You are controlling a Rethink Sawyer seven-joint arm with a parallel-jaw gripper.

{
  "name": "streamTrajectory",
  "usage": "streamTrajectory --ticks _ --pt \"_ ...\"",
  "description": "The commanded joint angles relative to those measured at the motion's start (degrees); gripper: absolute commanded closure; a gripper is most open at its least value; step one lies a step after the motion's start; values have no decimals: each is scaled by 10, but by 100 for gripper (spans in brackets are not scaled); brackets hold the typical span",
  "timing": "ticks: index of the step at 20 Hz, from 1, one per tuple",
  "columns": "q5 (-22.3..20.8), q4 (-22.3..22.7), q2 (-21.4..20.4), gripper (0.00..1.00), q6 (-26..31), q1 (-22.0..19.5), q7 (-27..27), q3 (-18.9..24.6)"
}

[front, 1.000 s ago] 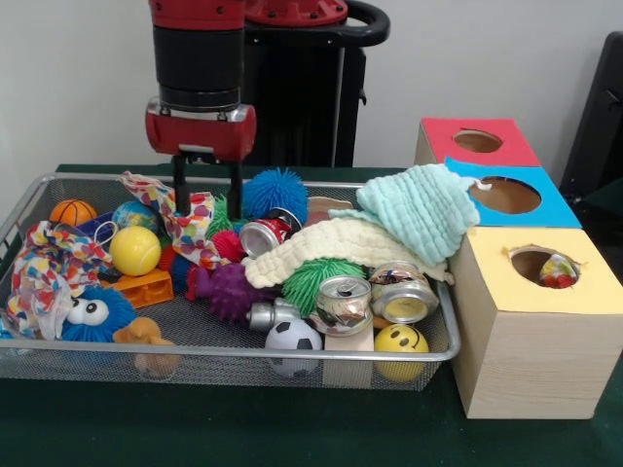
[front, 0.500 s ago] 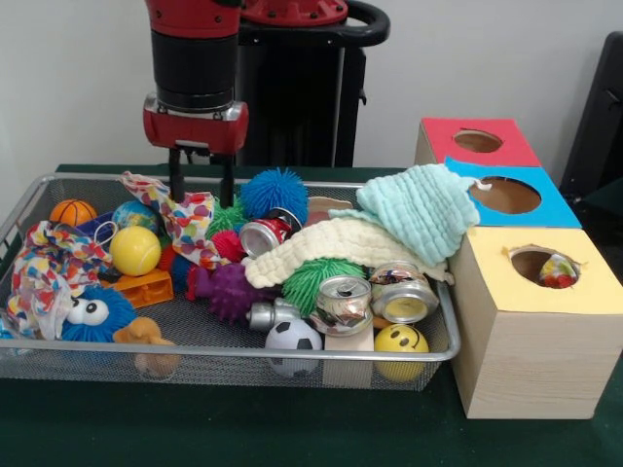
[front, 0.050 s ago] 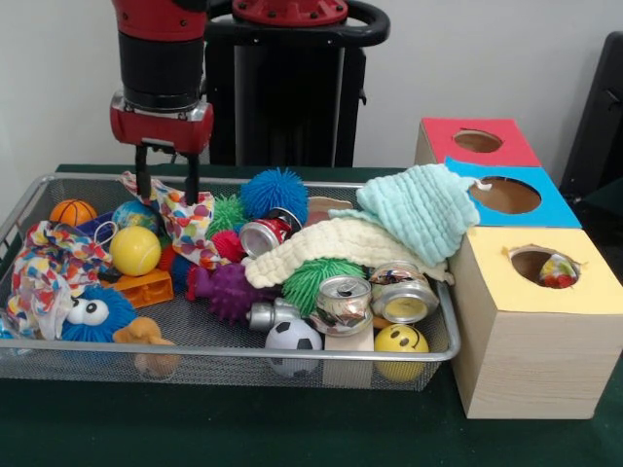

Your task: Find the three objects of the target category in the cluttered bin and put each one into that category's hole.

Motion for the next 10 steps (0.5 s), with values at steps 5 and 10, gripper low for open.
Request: streamTrajectory --ticks 5,10 --pt "-81 -9 100 0 -41 25 -26 26" --pt "-90 -2 106 0 -52 27 -18 26"
